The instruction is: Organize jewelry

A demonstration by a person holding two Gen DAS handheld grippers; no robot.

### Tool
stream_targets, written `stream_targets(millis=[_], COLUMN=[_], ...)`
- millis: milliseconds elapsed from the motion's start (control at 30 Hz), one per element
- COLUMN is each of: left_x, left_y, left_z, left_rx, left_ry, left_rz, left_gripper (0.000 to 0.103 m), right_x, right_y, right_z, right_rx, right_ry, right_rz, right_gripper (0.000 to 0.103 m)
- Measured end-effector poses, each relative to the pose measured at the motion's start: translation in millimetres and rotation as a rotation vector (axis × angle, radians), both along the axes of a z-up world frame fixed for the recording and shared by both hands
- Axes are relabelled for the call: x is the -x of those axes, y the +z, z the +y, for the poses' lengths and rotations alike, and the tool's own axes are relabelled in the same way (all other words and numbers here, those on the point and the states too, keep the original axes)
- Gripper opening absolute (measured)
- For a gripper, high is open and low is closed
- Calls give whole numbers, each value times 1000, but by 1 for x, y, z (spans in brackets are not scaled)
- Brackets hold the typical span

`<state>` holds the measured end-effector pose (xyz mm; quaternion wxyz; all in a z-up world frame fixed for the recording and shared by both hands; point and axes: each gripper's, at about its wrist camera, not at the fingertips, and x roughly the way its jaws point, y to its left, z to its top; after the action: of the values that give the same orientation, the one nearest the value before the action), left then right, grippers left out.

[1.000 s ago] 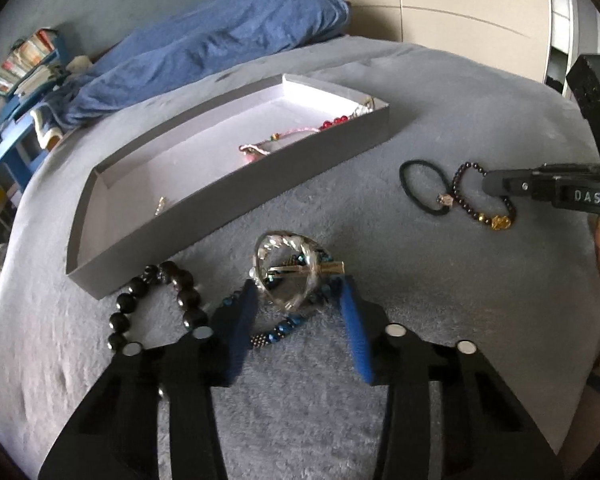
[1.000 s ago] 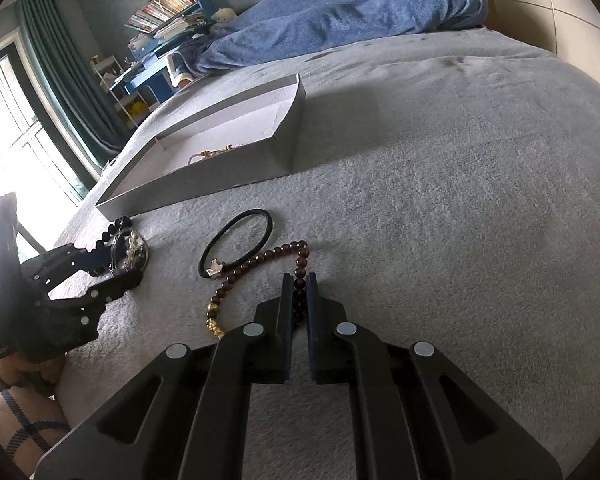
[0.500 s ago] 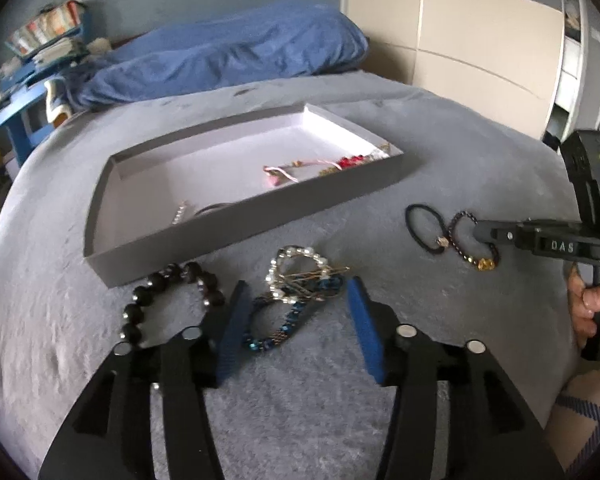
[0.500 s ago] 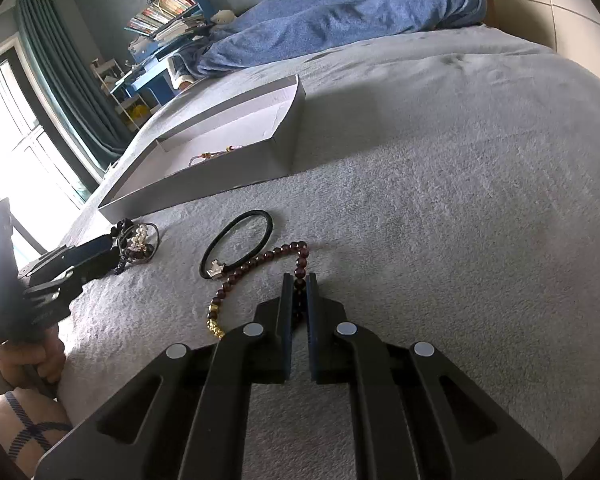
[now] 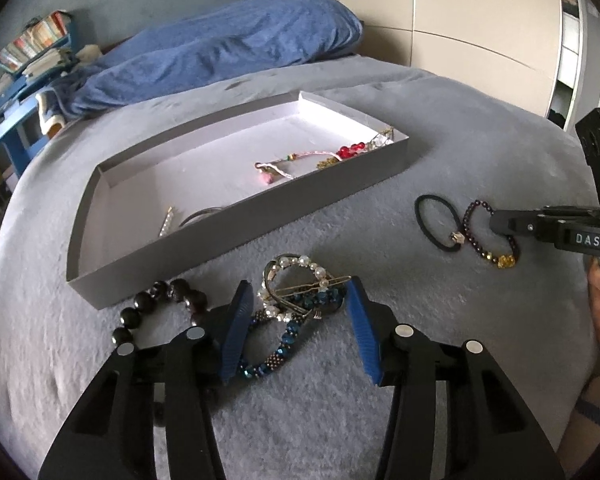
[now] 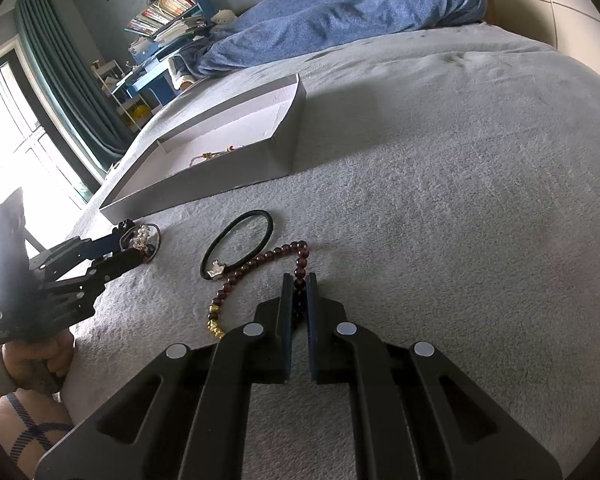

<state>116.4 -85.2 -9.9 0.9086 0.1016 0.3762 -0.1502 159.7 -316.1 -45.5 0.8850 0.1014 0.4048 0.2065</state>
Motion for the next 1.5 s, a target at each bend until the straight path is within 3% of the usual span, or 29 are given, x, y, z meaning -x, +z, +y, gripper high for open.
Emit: stream_targets(millis=[100, 267, 333, 400, 500, 600, 833, 967, 1333, 1500], left_x=[-6, -10, -11, -13, -11, -7, 9, 17, 28, 26], left_y=[-1, -9, -9, -10, -9, -6, 22, 35, 32, 23], left_z=[-7, -18, -17, -14, -14, -12, 6, 10, 21, 32], left_rx=[-35, -90, -78, -65, -61, -43, 120, 173, 177, 195], left_ry=[-3, -34, -36, -37, -37, -41, -31, -25, 0, 38], left_rz=[-12, 14, 19, 33, 24, 3, -70, -98, -91, -57], left_gripper=[66, 67, 64, 53, 52, 52, 51, 51, 51, 55], right_x=[0, 1, 1, 1, 1, 0, 3, 4, 3, 4], right_y=[0, -2, -2, -2, -2, -2, -2, -1, -1, -1], right_z=[0, 0, 1, 1, 0, 0, 2, 1, 0, 1], right_rx=[0, 0, 0, 0, -1, -1, -5, -4, -6, -7], right_ry=[0, 0, 0, 0, 0, 1, 1, 1, 1, 2], right_rz=[1, 2, 2, 2, 2, 2, 1, -1, 0, 0], right_gripper=[6, 6, 6, 6, 6, 6, 6, 6, 6, 6])
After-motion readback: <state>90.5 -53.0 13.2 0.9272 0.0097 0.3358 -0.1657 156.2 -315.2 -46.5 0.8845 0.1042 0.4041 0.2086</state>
